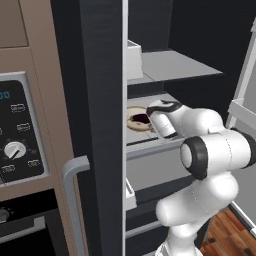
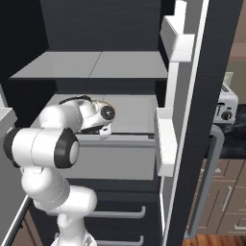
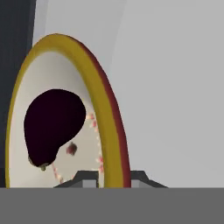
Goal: Move the glass cup from next to the sink to the open cabinet. Then, move the bowl with the eggplant to the fridge to clear the area for faucet cleaning.
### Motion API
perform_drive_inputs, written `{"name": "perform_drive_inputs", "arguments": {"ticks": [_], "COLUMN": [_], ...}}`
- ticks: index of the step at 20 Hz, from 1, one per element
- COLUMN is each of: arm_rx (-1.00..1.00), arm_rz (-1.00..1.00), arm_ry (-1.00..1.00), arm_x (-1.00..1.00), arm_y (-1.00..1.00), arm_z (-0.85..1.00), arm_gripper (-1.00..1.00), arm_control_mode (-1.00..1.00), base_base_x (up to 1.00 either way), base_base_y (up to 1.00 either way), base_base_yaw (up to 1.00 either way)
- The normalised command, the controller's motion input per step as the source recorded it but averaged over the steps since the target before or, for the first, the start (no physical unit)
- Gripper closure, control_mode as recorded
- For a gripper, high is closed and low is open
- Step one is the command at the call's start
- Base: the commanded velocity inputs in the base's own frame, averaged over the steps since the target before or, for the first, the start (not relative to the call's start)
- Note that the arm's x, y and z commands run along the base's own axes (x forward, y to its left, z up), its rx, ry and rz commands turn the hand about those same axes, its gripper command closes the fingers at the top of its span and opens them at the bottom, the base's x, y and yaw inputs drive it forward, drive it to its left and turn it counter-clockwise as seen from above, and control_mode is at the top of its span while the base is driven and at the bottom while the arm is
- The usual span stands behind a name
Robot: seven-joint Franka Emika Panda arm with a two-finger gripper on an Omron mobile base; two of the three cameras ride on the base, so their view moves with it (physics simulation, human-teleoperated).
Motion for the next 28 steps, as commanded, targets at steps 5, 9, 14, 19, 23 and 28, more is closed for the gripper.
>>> {"name": "perform_drive_inputs", "arguments": {"ticks": [5,9,14,19,23,28], "arm_rx": [0.00,0.00,0.00,0.00,0.00,0.00], "arm_rz": [0.00,-0.02,-0.04,-0.11,-0.16,-0.13], "arm_ry": [0.00,0.01,0.07,0.00,0.01,0.02], "arm_x": [0.70,0.64,0.29,-0.06,-0.26,-0.98], "arm_y": [0.00,0.00,0.03,0.00,-0.03,-0.43], "arm_z": [-0.19,-0.03,0.07,0.88,1.00,0.44], "arm_gripper": [1.00,1.00,-1.00,-1.00,-1.00,-1.00], "arm_control_mode": [-1.00,-1.00,-1.00,-1.00,-1.00,-1.00], "base_base_x": [0.00,0.00,0.00,0.00,0.00,0.00], "base_base_y": [0.00,0.00,0.00,0.00,0.00,0.00], "base_base_yaw": [0.00,0.00,0.00,0.00,0.00,0.00]}}
